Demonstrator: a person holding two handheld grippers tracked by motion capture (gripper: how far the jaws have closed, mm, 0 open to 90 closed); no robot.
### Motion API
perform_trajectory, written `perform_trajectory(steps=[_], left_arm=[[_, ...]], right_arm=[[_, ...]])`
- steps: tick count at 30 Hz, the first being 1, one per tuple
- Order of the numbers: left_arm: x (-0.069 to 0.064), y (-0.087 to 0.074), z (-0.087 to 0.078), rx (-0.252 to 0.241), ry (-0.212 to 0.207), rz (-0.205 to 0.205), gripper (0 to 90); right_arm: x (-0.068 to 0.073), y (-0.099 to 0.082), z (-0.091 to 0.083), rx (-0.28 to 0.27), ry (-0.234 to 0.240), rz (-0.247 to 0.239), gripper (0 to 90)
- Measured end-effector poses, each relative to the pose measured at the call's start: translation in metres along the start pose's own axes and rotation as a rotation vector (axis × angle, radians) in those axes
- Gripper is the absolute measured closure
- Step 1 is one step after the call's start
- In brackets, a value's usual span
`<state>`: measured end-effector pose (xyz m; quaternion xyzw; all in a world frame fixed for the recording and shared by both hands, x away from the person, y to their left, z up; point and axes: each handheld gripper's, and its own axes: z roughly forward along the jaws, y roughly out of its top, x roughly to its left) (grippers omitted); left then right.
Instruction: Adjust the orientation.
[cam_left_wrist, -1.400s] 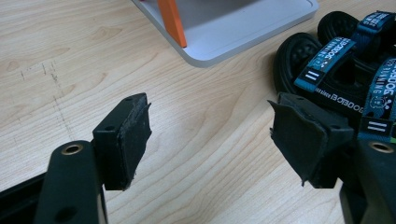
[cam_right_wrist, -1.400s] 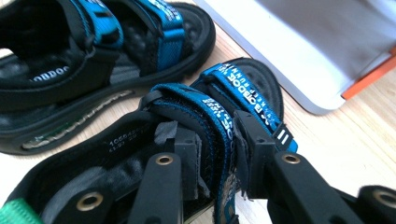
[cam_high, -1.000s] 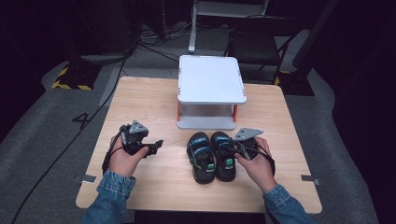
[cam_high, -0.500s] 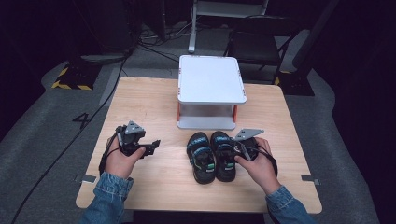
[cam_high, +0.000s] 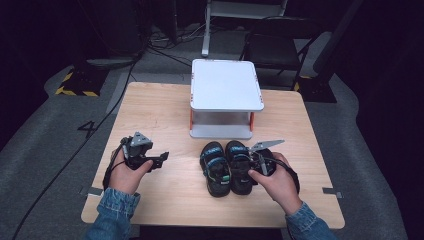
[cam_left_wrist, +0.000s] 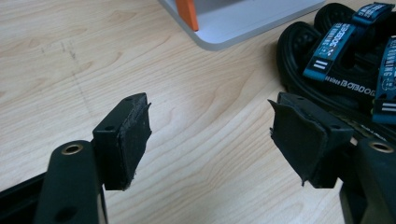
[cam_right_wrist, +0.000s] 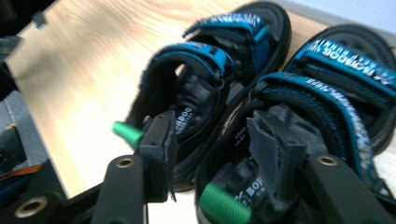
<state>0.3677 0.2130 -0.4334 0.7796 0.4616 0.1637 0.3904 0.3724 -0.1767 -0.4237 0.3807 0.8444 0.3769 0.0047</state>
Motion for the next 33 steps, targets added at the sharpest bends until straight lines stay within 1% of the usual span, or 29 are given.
perform_trajectory(steps=[1,3,6,7,10,11,13,14,15,17,18,19,20,21,22,23,25,26,27,28,29,30,31,32,33], left_arm=[[0.001,-0.002,-0.002,0.001,0.001,-0.011,28.5],[0.003,-0.005,-0.004,0.003,0.013,-0.018,28.5],[0.006,-0.009,-0.006,0.009,0.021,-0.026,28.5],[0.006,-0.01,-0.006,0.011,0.024,-0.031,28.5],[0.006,-0.013,-0.006,0.02,0.027,-0.03,28.5],[0.006,-0.013,-0.007,0.019,0.027,-0.029,28.5],[0.006,-0.014,-0.008,0.018,0.029,-0.032,28.5],[0.006,-0.014,-0.009,0.014,0.031,-0.037,28.5],[0.006,-0.014,-0.009,0.014,0.031,-0.037,28.5],[0.006,-0.014,-0.009,0.014,0.033,-0.036,28.5],[0.006,-0.014,-0.009,0.015,0.033,-0.035,28.5],[0.006,-0.014,-0.008,0.019,0.032,-0.032,28.5],[0.005,-0.013,-0.007,0.018,0.03,-0.029,28.5],[0.005,-0.013,-0.006,0.021,0.031,-0.026,28.5],[0.004,-0.013,-0.006,0.022,0.025,-0.024,28.5],[0.004,-0.012,-0.005,0.024,0.023,-0.024,28.5],[0.003,-0.012,-0.004,0.025,0.021,-0.017,28.4],[0.003,-0.011,-0.003,0.023,0.019,-0.018,28.4],[0.003,-0.011,-0.003,0.023,0.019,-0.018,28.4],[0.003,-0.01,-0.003,0.026,0.016,-0.014,28.4],[0.003,-0.01,-0.002,0.024,0.014,-0.013,28.4],[0.002,-0.009,-0.001,0.027,0.013,-0.013,28.4],[0.002,-0.009,0.0,0.025,0.012,-0.011,28.4],[0.002,-0.009,0.0,0.026,0.013,-0.008,28.4],[0.001,-0.009,0.0,0.029,0.012,-0.005,28.4]], right_arm=[[-0.001,0.0,0.004,0.009,-0.001,0.005,51.0],[-0.002,0.001,0.011,0.025,0.003,0.022,50.0],[-0.001,0.004,0.018,0.039,0.002,0.022,46.9],[0.0,0.005,0.019,0.044,0.004,0.027,46.1],[0.002,0.009,0.021,0.061,0.006,0.026,44.8],[0.001,0.01,0.021,0.069,0.009,0.035,45.2],[-0.002,0.01,0.02,0.066,0.024,0.063,47.5],[-0.004,0.01,0.02,0.058,0.041,0.09,49.5],[-0.01,0.009,0.022,0.037,0.075,0.134,51.2],[-0.012,0.007,0.024,0.036,0.086,0.16,49.9],[-0.01,0.006,0.026,0.046,0.073,0.155,47.3],[-0.006,0.004,0.031,0.05,0.038,0.136,43.6],[0.005,0.002,0.039,0.067,-0.046,0.072,39.8],[0.005,0.002,0.039,0.067,-0.046,0.072,39.8],[0.009,0.001,0.04,0.07,-0.074,0.038,39.7],[0.011,0.001,0.04,0.074,-0.092,0.022,39.7],[0.012,0.0,0.039,0.072,-0.108,-0.006,39.5],[0.011,-0.001,0.041,0.074,-0.105,-0.042,35.8],[0.011,-0.001,0.041,0.074,-0.105,-0.042,35.8],[0.012,-0.003,0.042,0.067,-0.115,-0.053,35.3],[0.013,-0.005,0.043,0.061,-0.127,-0.034,35.0],[0.014,-0.006,0.043,0.074,-0.143,-0.006,35.7],[0.014,-0.005,0.043,0.079,-0.144,-0.036,37.8],[0.014,-0.005,0.043,0.083,-0.144,-0.052,42.2],[0.014,-0.005,0.042,0.085,-0.151,-0.06,48.5]])
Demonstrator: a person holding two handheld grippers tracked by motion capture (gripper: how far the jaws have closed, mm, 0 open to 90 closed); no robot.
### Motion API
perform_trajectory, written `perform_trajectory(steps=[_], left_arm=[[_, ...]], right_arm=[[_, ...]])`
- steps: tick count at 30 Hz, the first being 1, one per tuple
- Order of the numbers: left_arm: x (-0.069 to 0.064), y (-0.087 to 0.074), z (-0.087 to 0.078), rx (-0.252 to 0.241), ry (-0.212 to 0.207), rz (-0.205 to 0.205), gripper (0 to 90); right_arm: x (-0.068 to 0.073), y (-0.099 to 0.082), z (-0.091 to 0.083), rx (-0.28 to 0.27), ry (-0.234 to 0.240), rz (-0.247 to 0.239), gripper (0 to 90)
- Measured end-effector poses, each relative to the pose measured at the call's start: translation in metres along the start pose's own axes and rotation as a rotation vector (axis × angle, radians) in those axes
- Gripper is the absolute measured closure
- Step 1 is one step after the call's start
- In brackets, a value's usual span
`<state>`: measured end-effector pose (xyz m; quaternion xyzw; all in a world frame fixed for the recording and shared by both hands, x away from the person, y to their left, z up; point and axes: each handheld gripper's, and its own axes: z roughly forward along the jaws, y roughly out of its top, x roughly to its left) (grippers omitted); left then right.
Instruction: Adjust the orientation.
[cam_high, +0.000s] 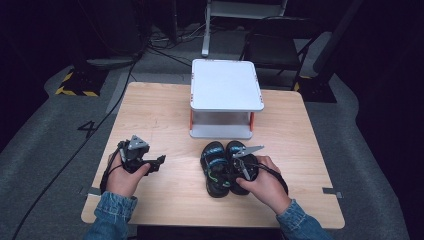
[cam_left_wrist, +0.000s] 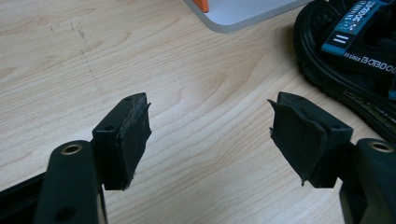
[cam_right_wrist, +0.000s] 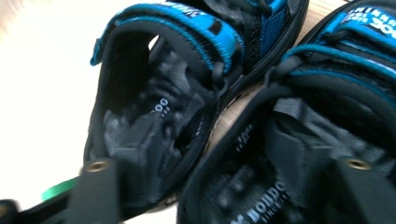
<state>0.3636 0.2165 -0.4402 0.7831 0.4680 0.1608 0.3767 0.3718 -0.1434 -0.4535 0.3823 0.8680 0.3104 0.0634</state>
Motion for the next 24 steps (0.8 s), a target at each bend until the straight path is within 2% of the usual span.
perform_trajectory(steps=[1,3,4,7,11,16,20,24], left_arm=[[0.0,0.0,0.0,0.001,-0.002,-0.004,28.4],[0.0,0.0,0.001,0.001,-0.002,-0.004,28.4],[0.0,0.0,0.001,0.002,0.0,-0.004,28.4],[0.0,0.0,0.002,0.006,-0.001,-0.004,28.4],[0.0,0.0,0.0,0.0,-0.001,-0.004,28.4],[0.003,-0.001,-0.004,-0.012,0.006,-0.014,28.3],[0.006,-0.001,-0.005,-0.014,0.009,-0.022,28.4],[0.005,-0.001,-0.003,-0.013,-0.001,-0.015,28.4]], right_arm=[[0.001,0.0,0.0,0.002,-0.039,-0.033,57.3],[0.002,0.0,-0.001,0.001,-0.05,-0.03,60.2],[0.003,0.0,-0.001,0.0,-0.055,-0.023,63.1],[0.003,0.0,-0.003,-0.026,-0.066,0.047,75.2],[0.002,-0.002,-0.004,-0.048,-0.055,0.077,79.9],[0.004,0.003,-0.006,-0.075,-0.06,0.08,81.2],[-0.003,0.021,-0.011,-0.126,-0.058,0.103,81.1],[-0.017,0.045,-0.005,-0.18,-0.092,0.143,81.0]])
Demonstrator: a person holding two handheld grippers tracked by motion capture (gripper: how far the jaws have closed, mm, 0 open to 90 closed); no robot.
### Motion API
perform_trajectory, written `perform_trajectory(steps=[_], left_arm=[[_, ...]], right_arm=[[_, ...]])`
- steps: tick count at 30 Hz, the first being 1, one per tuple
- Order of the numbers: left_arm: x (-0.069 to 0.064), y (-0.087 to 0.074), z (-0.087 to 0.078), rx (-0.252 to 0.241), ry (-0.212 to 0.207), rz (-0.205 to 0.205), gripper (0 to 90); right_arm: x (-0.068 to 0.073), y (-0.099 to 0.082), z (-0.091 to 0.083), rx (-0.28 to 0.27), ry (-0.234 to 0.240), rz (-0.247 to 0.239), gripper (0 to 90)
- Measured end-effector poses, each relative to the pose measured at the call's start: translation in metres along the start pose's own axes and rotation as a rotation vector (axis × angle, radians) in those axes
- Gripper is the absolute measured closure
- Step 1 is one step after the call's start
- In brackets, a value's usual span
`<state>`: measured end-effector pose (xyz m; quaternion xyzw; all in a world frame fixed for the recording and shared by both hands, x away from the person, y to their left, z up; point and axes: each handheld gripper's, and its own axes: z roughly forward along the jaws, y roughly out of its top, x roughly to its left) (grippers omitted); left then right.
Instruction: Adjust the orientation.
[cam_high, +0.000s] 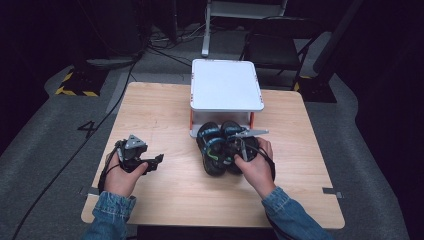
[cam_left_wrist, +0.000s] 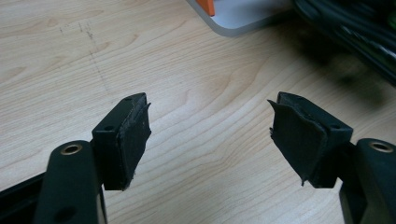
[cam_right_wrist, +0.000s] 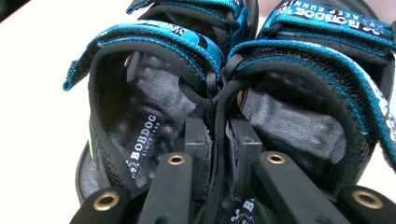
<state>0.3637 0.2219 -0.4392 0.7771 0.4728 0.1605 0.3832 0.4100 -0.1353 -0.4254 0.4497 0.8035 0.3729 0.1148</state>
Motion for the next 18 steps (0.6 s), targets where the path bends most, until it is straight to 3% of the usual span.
perform_trajectory(steps=[8,16,18], left_arm=[[0.003,0.0,0.001,-0.005,-0.005,-0.013,28.4],[0.004,0.0,0.002,-0.007,-0.012,-0.013,28.4],[0.002,0.0,0.002,-0.004,-0.018,-0.009,28.4]], right_arm=[[-0.028,0.034,0.044,-0.057,-0.123,0.062,80.9],[-0.03,0.04,0.069,-0.072,-0.176,0.053,79.7],[-0.03,0.041,0.071,-0.087,-0.185,0.03,73.3]])
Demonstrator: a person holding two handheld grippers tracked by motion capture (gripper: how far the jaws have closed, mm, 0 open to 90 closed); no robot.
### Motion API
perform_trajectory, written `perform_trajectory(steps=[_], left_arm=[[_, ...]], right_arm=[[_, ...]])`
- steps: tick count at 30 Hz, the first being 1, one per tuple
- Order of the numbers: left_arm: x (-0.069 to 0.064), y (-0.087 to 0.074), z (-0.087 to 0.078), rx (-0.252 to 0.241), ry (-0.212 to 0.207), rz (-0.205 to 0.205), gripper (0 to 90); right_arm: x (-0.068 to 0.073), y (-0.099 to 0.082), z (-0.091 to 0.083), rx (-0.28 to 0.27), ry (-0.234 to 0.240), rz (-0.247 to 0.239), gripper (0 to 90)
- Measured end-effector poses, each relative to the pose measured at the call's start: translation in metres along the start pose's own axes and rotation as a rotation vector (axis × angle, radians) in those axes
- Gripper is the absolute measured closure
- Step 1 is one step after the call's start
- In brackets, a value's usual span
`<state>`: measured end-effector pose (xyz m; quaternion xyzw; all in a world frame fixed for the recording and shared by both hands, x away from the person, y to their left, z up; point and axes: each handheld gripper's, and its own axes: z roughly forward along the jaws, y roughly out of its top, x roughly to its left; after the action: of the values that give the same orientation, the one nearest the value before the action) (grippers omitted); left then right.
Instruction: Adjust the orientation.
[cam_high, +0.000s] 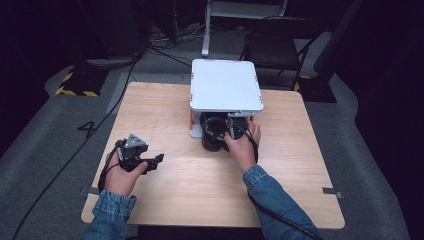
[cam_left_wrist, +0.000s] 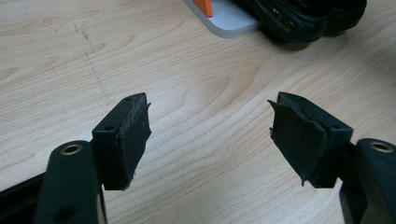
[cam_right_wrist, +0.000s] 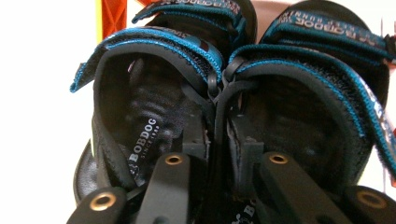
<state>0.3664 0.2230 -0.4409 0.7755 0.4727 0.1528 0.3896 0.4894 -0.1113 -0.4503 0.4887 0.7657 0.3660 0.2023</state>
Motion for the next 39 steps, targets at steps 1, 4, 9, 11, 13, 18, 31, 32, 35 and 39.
perform_trajectory(steps=[1,4,9,11,13,18,31,32,35,39], left_arm=[[-0.001,0.0,0.0,-0.002,0.0,-0.001,28.3],[-0.003,0.001,0.001,0.002,-0.003,0.009,28.4],[-0.004,0.003,0.005,0.001,-0.011,0.017,28.4],[-0.004,0.004,0.006,0.003,-0.016,0.015,28.4],[-0.004,0.005,0.008,-0.001,-0.023,0.013,28.3],[-0.004,0.009,0.014,0.004,-0.027,0.017,28.3],[-0.015,0.022,0.02,0.013,-0.062,0.063,27.0],[-0.016,0.022,0.021,0.017,-0.064,0.067,26.9],[-0.02,0.025,0.027,0.027,-0.071,0.088,26.5],[-0.026,0.03,0.039,0.038,-0.098,0.102,23.6]], right_arm=[[-0.001,0.0,0.0,-0.021,-0.009,-0.005,69.3],[-0.004,0.003,-0.001,-0.079,-0.001,0.012,57.6],[-0.008,0.005,-0.011,-0.136,0.007,-0.017,44.6],[-0.01,0.004,-0.02,-0.154,0.036,-0.002,42.2],[-0.013,0.001,-0.031,-0.181,0.045,-0.024,42.2],[-0.031,-0.008,-0.065,-0.239,0.088,-0.048,40.7],[-0.098,-0.054,-0.149,-0.044,0.228,-0.244,27.8],[-0.103,-0.057,-0.152,-0.051,0.22,-0.24,27.8],[-0.114,-0.068,-0.157,-0.07,0.228,-0.188,26.0],[-0.129,-0.085,-0.164,-0.071,0.222,-0.125,23.3]])
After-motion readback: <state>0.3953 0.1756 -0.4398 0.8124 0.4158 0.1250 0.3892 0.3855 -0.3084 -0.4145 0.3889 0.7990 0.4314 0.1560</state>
